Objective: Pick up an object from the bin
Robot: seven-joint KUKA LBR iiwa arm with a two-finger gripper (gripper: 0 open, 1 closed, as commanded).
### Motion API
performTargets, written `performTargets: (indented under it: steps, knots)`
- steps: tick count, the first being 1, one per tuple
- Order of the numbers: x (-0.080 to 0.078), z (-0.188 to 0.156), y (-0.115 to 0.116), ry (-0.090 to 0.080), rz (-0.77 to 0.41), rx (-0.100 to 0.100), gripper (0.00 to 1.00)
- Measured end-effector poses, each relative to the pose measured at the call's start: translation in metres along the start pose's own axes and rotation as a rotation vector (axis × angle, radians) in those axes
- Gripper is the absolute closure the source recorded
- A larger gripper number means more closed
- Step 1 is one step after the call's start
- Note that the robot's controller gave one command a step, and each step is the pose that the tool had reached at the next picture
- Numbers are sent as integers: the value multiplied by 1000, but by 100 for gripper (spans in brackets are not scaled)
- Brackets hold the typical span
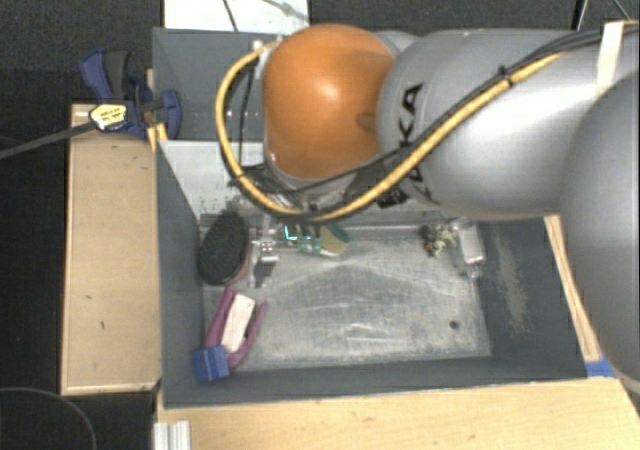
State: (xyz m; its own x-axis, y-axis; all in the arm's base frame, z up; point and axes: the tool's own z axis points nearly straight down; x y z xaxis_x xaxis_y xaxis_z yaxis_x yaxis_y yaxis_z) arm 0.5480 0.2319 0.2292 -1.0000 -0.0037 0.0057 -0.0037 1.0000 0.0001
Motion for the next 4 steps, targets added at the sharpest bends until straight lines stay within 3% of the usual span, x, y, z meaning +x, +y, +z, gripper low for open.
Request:
performTargets:
  steps: [1,2,3,4]
  knots:
    - [-43,159,-90,-15,0,-4,0]
    - [-28,128,-111,-5,190,0,0]
    - [-22,115,-124,-2,382,0,0]
    - [2,156,-140,-16,498,-8,0]
